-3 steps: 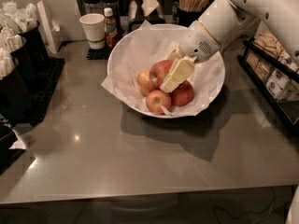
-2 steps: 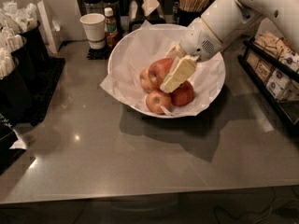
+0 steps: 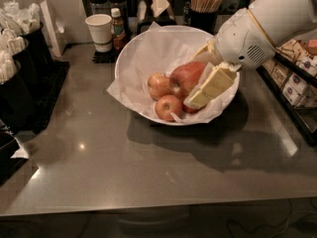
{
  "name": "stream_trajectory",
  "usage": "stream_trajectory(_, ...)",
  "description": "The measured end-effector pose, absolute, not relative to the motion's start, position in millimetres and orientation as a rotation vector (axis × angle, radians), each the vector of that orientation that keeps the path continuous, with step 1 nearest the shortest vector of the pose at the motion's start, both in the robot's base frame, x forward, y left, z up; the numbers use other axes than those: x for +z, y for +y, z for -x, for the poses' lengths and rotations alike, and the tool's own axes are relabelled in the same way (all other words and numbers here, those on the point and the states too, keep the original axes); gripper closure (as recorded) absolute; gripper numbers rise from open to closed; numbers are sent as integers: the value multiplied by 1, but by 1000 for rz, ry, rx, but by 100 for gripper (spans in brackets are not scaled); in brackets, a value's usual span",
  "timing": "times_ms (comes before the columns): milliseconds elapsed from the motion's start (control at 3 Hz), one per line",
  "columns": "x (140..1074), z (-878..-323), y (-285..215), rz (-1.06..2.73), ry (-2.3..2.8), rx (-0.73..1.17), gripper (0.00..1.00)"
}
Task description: Pick apple from white bowl
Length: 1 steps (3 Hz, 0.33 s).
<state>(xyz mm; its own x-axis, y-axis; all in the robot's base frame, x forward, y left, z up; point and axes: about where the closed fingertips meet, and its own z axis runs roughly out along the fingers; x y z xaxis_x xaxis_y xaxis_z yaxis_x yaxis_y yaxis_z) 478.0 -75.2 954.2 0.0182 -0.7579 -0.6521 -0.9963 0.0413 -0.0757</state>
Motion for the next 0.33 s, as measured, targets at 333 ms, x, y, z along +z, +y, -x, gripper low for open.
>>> stream_trajectory(333,954,-478,-75,1767,1791,580,100)
